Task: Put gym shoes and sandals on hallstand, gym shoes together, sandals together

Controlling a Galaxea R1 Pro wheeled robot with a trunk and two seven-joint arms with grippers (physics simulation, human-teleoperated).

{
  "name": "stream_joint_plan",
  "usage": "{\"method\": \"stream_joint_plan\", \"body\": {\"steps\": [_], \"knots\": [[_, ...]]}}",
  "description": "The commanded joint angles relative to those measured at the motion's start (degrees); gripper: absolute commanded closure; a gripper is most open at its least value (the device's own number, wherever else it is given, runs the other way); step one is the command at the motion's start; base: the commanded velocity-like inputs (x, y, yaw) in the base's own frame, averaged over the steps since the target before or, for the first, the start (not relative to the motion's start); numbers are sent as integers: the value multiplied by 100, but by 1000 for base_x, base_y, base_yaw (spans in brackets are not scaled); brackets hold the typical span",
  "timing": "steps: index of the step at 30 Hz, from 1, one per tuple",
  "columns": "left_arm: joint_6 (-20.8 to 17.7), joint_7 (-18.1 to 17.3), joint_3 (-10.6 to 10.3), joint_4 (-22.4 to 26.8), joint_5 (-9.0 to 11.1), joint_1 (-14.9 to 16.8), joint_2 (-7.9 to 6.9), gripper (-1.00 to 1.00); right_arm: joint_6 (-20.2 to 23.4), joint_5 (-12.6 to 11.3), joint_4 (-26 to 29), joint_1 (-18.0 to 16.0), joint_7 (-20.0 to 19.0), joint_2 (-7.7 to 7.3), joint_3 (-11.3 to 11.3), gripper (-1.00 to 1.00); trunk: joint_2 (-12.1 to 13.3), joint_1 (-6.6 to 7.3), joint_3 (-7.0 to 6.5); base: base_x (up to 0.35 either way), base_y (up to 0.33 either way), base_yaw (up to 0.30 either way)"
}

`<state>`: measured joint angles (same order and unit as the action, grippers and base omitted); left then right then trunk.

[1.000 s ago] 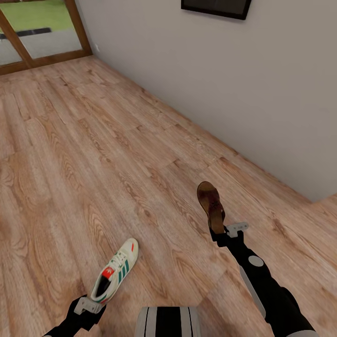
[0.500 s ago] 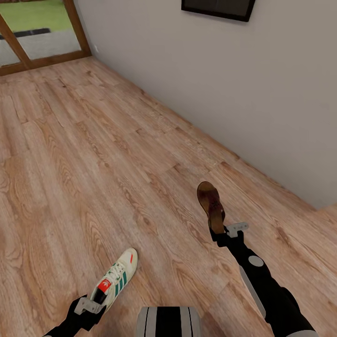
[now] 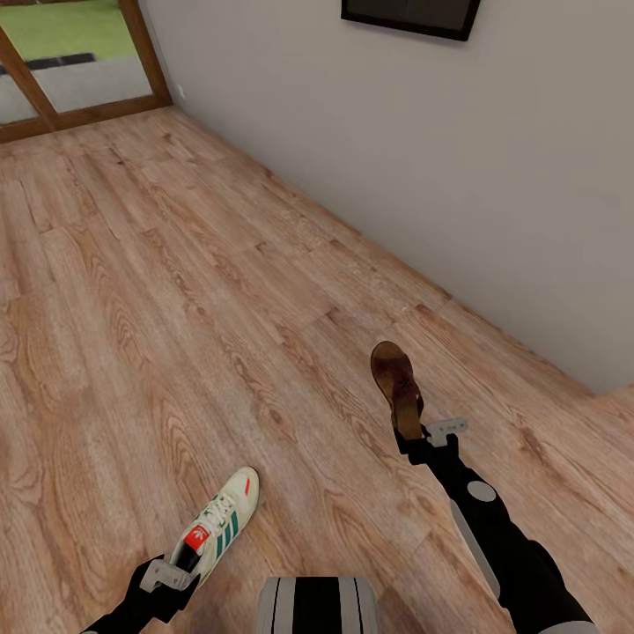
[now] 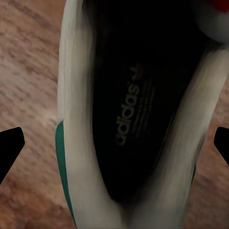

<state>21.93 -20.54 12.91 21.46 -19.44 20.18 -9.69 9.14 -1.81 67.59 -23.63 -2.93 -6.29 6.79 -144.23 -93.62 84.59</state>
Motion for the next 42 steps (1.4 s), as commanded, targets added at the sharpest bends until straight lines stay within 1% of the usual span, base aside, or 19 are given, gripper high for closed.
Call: {"method": "stream_joint_plan", "body": {"steps": [1,8,9,42], "knots": [[21,-38,48,-1,-43,3,5,-100,35,-39,9,-1,3,-4,7,100,-1,1,3,0,0,0],[25,-36,52,-1,-48,2,6,-100,37,-39,9,-1,3,-4,7,100,-1,1,3,0,0,0],[24,-35,52,-1,-47,2,6,100,37,-39,9,-1,3,-4,7,100,-1,1,3,0,0,0],[30,-30,54,7,-25,3,2,100,36,-39,14,-1,3,-4,7,100,-1,1,3,0,0,0]]}}
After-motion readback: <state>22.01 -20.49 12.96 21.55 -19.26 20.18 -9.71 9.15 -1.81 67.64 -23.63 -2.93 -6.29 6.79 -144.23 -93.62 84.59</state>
